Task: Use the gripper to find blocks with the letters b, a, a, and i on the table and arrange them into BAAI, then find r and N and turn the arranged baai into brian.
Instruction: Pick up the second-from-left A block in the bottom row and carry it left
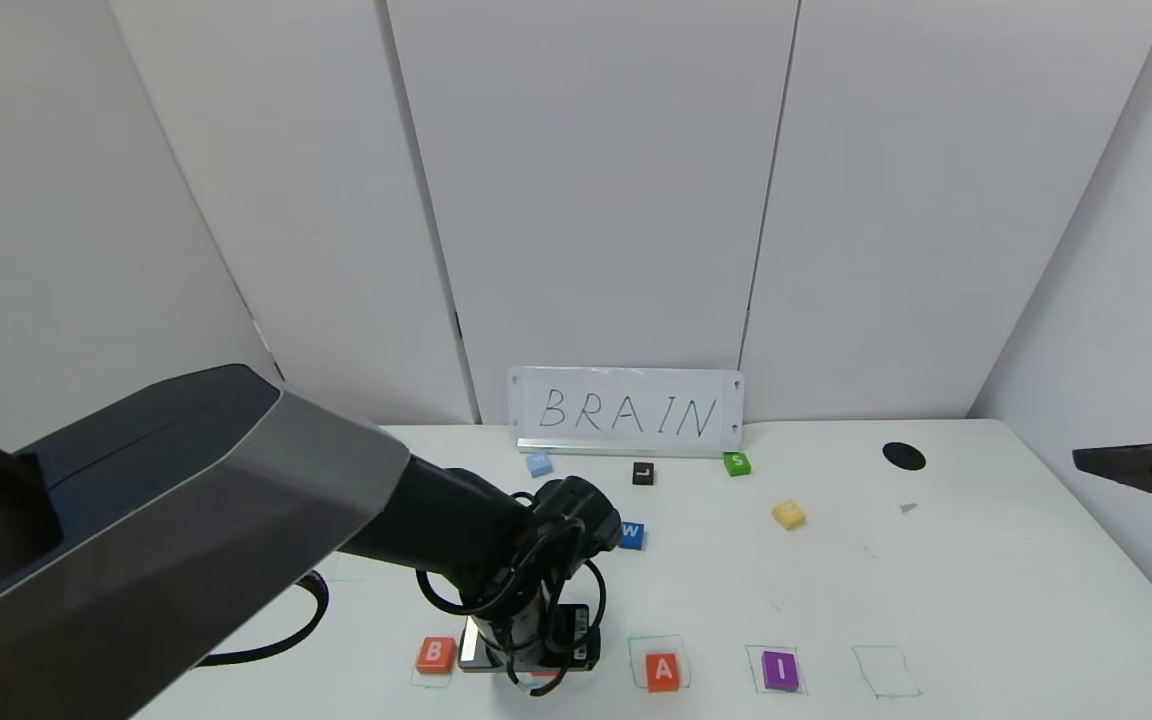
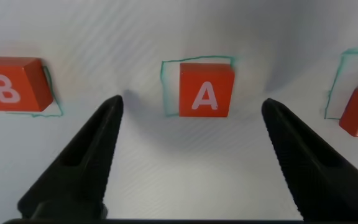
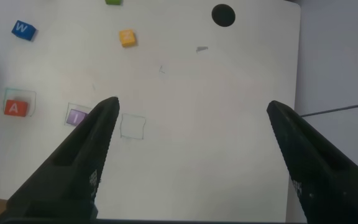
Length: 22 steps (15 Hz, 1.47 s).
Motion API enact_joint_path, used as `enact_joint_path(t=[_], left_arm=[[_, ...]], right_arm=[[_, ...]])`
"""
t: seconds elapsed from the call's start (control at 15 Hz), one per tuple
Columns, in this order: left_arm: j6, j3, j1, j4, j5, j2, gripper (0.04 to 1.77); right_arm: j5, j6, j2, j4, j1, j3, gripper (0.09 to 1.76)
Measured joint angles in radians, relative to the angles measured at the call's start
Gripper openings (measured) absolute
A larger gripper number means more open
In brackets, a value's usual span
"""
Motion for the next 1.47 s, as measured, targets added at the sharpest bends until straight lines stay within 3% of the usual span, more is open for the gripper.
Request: enact_joint_path(t=[0.2, 0.4, 0.47, 1.13, 1.47], left_arm=[[0.001, 0.012, -0.001, -0.034, 0.000, 0.009, 1.08], [0.001, 0.016, -0.001, -0.038, 0.001, 0.012, 0.77], [0.001, 0.016, -0.002, -0.038, 0.002, 0.013, 0.49], [0.003, 0.014, -0.006, -0.027, 0.008, -0.002, 0.51], [0.051, 0.017, 0.022, -0.004, 0.011, -0.063, 0.51]], right_arm=[[0.000, 0.000, 0.000, -0.001, 0.000, 0.000, 1.71], [0.000, -0.001, 0.000, -0.001, 0.000, 0.000, 1.71], [0.000, -0.001, -0.001, -0.001, 0.000, 0.000, 1.71], [0.001, -0.002, -0.007, -0.007, 0.000, 0.003, 1.71], [0.002, -0.003, -0.009, -0.007, 0.000, 0.005, 1.71]])
